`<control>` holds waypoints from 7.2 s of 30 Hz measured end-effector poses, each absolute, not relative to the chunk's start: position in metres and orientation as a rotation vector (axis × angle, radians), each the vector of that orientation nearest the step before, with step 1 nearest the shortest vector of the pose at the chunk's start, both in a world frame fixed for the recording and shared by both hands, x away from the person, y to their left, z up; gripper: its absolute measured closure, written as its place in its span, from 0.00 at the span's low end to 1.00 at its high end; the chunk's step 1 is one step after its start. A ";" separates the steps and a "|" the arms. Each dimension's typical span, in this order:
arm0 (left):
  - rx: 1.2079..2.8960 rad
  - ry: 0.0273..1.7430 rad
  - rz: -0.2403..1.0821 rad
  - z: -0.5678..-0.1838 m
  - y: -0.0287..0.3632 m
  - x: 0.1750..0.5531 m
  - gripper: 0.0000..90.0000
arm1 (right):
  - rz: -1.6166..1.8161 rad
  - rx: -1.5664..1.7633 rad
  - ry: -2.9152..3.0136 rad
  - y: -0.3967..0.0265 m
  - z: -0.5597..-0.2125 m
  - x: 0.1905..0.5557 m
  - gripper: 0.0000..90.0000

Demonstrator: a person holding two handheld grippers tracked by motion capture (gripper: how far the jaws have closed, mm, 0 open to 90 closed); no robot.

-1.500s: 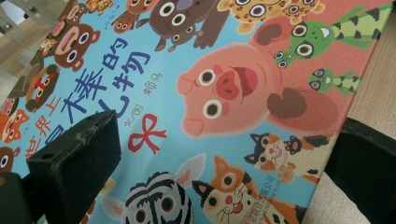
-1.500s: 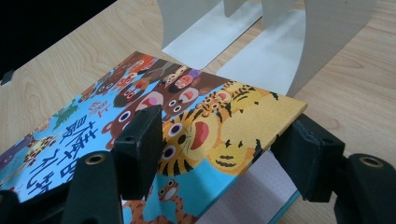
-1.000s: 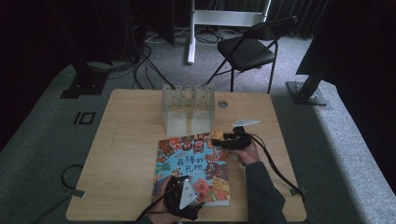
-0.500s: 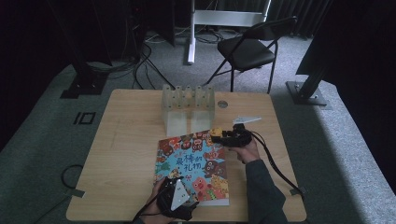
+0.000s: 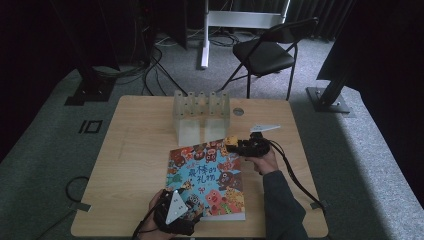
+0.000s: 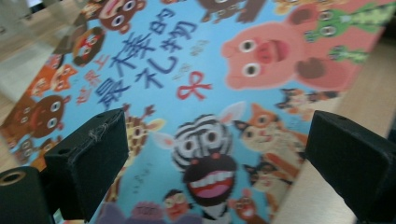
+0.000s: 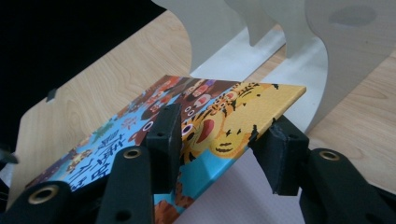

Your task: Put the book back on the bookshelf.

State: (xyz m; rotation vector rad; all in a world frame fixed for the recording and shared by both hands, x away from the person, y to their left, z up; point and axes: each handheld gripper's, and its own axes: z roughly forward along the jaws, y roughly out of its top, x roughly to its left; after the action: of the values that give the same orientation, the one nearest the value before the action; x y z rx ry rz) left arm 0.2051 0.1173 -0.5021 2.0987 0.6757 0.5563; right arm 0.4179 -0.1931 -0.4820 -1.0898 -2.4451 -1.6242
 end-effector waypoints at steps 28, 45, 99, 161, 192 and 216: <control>1.980 0.955 0.508 -0.497 0.182 0.271 0.07 | -1.667 -1.034 -2.507 -0.181 -0.451 0.411 0.66; 1.984 0.963 0.516 -0.495 0.186 0.275 0.07 | -1.720 -1.007 -2.528 -0.183 -0.437 0.397 0.68; 1.903 0.864 0.354 -0.488 0.173 0.322 0.07 | -2.080 -0.807 -2.313 -0.223 -0.389 0.368 0.86; 1.747 0.611 0.162 -0.422 0.188 0.343 0.69 | -2.088 -1.015 -2.592 -0.232 -0.384 0.368 0.63; 1.720 0.435 0.293 -0.406 0.175 0.327 0.73 | -2.175 -1.079 -2.597 -0.248 -0.400 0.364 0.59; 1.738 0.466 0.349 -0.419 0.153 0.332 0.67 | -2.121 -1.225 -2.592 -0.273 -0.427 0.361 0.59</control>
State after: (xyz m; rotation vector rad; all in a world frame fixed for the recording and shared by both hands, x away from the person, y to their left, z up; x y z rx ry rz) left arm 0.3319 0.1528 -0.4188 1.7376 0.4658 0.3487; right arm 0.3612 -0.2727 -0.4268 -1.2253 -2.5924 -2.1207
